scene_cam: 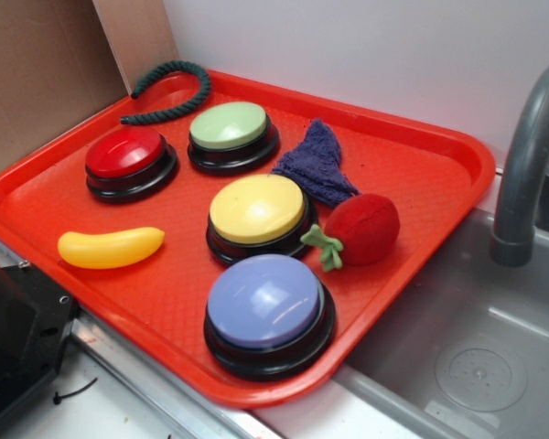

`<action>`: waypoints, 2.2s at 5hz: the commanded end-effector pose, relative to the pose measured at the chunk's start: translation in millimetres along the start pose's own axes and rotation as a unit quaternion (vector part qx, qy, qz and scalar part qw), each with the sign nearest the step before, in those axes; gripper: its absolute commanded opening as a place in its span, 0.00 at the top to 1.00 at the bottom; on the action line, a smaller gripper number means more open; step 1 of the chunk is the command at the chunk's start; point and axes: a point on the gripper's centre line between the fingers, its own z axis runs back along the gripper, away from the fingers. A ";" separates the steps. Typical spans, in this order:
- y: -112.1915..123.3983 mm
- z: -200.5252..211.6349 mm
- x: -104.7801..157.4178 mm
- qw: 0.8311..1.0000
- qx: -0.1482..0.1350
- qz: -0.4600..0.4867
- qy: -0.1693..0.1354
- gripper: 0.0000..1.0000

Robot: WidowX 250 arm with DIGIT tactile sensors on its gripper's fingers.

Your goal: Push the green button.

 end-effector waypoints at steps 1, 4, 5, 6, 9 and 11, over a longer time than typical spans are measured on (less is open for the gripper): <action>3.5 -44.3 88.9 0.991 0.053 -0.060 -0.107 0.00; 41.5 -141.2 139.9 0.997 0.037 -0.060 -0.035 0.00; 48.2 -156.1 144.3 0.997 0.039 -0.055 -0.022 0.00; 52.1 -172.1 152.0 0.998 0.043 -0.051 -0.013 0.00; 56.3 -202.4 161.9 0.998 0.027 -0.045 0.028 0.00; 54.4 -194.2 159.4 0.998 0.021 -0.047 0.043 0.00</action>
